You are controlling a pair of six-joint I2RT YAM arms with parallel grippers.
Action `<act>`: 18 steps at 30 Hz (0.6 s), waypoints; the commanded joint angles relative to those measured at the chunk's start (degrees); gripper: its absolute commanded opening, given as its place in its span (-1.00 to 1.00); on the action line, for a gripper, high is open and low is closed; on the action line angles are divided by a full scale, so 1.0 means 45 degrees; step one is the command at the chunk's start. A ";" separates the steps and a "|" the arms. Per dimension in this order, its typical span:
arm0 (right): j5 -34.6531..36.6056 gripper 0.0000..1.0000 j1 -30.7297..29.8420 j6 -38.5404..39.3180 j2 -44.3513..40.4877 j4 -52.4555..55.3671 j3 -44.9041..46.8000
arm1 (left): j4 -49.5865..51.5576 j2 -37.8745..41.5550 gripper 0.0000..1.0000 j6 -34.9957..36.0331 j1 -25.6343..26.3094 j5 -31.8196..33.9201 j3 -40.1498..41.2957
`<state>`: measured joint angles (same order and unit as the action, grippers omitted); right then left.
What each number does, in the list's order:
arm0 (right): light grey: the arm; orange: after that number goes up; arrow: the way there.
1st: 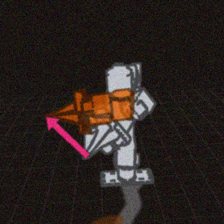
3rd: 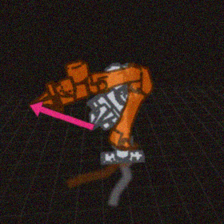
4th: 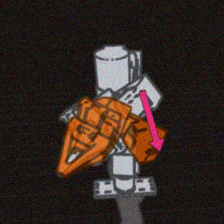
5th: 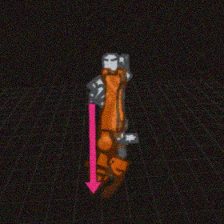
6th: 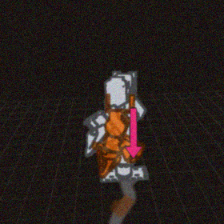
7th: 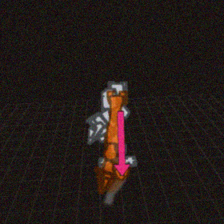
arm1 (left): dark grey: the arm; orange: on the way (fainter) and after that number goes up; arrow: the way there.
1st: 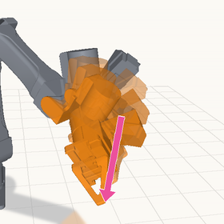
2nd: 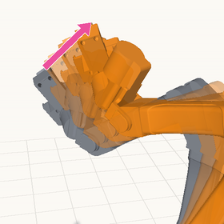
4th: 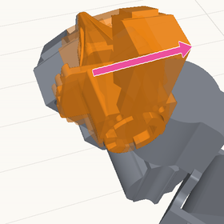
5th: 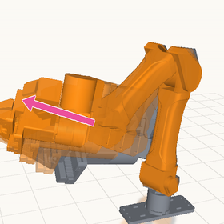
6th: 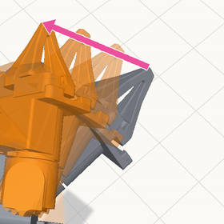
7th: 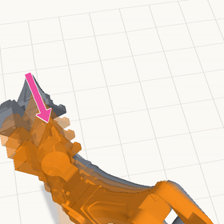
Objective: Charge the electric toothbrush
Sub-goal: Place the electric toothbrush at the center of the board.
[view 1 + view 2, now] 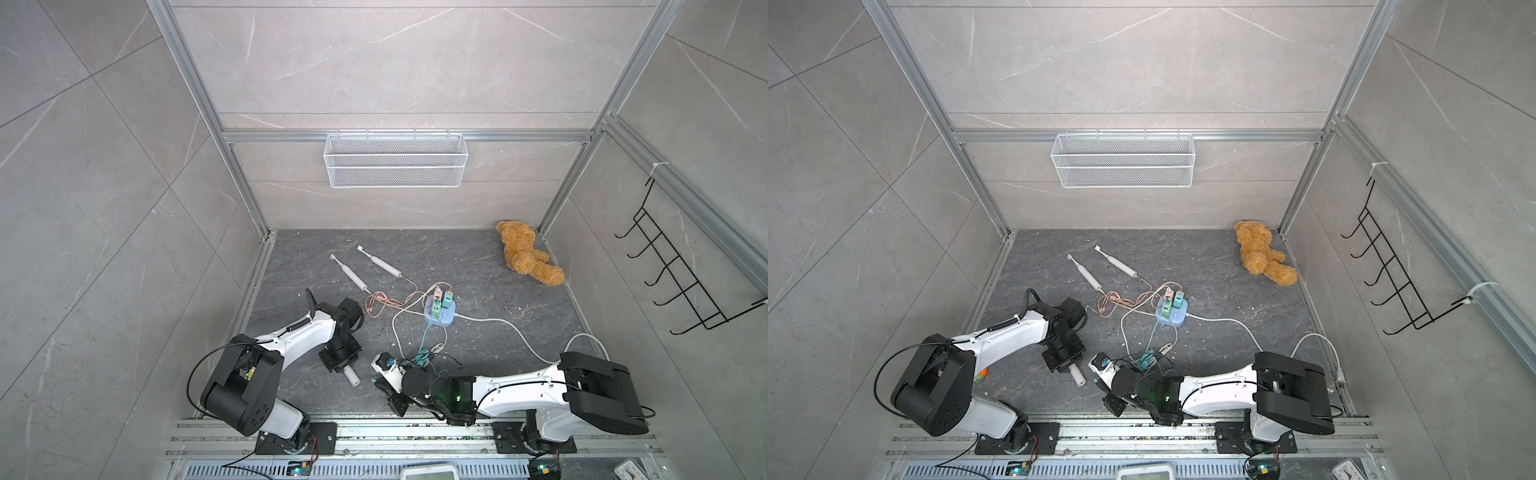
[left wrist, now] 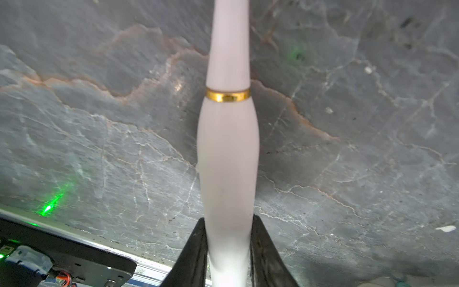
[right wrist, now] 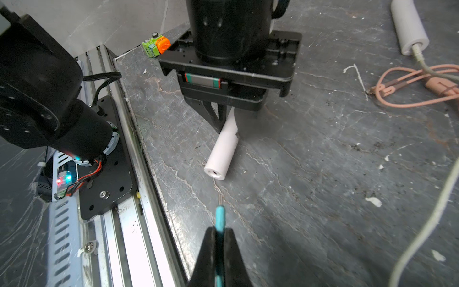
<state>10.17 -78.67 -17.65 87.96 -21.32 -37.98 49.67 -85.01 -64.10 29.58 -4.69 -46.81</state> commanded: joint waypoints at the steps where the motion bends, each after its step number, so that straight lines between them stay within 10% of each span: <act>1: -0.0288 -1.00 0.0006 -0.0238 0.0193 -0.0427 0.0001 | 0.0249 -0.0389 -0.34 0.0459 -0.0042 -0.0185 0.0125; 18: -0.0464 -1.00 0.0014 -0.0396 0.0335 -0.0740 0.0158 | -0.0569 0.0005 0.31 0.1507 -0.1111 0.0159 0.0792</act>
<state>8.93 -78.67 -18.46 88.44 -23.33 -37.80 47.70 -86.37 -59.70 26.20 -4.80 -44.82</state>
